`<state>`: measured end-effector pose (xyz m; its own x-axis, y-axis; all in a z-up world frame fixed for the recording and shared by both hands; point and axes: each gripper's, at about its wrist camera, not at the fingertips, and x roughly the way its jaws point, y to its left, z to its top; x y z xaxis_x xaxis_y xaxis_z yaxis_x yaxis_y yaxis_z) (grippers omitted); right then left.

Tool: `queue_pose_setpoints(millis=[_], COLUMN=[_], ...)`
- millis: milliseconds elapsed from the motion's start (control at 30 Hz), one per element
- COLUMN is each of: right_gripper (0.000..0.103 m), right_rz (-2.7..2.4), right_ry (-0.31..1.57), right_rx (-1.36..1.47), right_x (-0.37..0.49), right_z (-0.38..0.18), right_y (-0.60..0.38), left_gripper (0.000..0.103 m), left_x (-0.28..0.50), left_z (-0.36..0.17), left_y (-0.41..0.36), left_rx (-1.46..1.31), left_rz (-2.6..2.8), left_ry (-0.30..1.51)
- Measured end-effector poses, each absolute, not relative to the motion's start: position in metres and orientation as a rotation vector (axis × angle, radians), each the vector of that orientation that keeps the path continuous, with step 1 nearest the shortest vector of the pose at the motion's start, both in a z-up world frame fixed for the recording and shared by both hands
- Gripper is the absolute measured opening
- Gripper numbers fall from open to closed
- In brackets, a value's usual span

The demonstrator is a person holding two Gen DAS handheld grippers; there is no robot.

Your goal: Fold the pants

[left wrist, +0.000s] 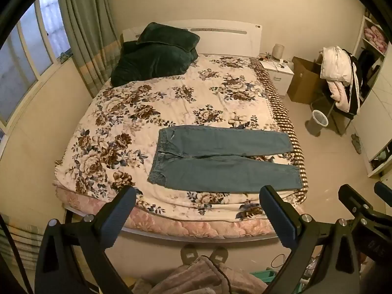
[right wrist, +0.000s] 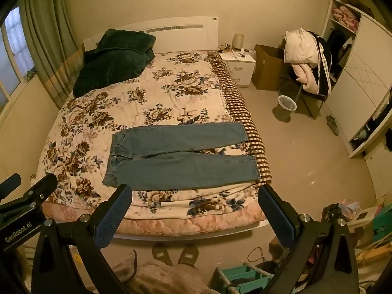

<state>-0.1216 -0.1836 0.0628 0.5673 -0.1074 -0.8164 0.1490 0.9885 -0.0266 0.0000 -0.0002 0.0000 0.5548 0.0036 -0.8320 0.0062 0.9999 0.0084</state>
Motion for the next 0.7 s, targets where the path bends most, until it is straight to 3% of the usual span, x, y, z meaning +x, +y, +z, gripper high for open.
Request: queue_pose_setpoints(millis=[700], right_gripper=[0.103], right_rz=[-0.148], right_ry=[0.959], right_rx=[0.052], right_x=[-0.1207], right_z=[0.0628], right_y=[-0.1834], left_gripper=[0.103], left_x=[-0.0002], left_z=[-0.0001], left_y=[-0.0009], left_rx=[0.014], left_rz=[0.0], left_ry=[0.98])
